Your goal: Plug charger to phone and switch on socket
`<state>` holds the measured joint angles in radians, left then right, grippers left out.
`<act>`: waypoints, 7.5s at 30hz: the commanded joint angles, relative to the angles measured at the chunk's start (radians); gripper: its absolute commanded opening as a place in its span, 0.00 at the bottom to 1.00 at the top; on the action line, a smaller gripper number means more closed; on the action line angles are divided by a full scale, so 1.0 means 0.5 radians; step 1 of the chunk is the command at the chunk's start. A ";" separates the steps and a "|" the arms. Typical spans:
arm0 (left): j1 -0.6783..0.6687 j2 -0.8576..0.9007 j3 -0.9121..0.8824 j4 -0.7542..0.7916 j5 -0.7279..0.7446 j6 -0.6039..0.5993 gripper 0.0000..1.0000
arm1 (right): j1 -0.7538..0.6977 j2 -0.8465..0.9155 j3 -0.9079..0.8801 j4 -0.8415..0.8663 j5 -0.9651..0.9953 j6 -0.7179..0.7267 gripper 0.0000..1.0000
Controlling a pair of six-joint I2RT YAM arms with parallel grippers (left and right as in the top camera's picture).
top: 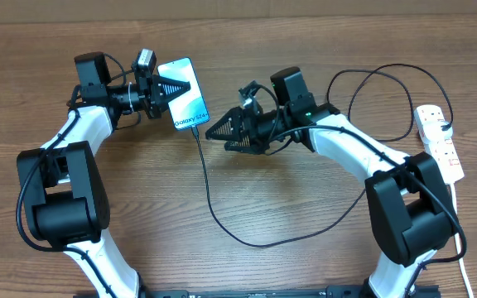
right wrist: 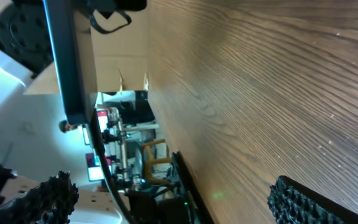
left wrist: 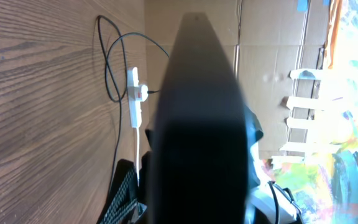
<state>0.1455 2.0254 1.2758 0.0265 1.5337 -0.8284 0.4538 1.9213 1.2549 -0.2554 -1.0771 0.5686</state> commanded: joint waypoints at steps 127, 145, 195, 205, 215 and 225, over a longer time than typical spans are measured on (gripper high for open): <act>-0.178 -0.034 -0.003 0.331 0.024 -0.155 0.04 | 0.083 -0.055 0.019 0.871 0.396 0.435 0.04; -0.179 -0.034 -0.003 0.331 0.024 -0.154 0.04 | 0.059 -0.055 0.019 0.735 0.506 0.317 1.00; -0.639 -0.034 -0.013 -1.559 -0.157 1.508 0.04 | -0.526 -0.055 0.018 -1.366 -0.008 -1.358 1.00; -0.645 -0.034 -0.013 -1.565 -0.224 1.508 0.04 | -0.420 -0.055 0.017 -1.386 0.031 -1.358 1.00; -0.645 -0.034 -0.013 -1.577 -0.223 1.507 0.04 | -0.229 -0.055 0.017 -1.277 0.031 -1.357 1.00; -0.646 -0.034 -0.013 -1.637 -0.218 1.508 0.04 | -0.201 -0.055 0.017 -1.196 0.031 -1.295 1.00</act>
<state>-0.1707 2.0254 1.2644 -0.7895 1.3930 -0.0971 0.3515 1.9194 1.2530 -0.8600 -1.0653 -0.0868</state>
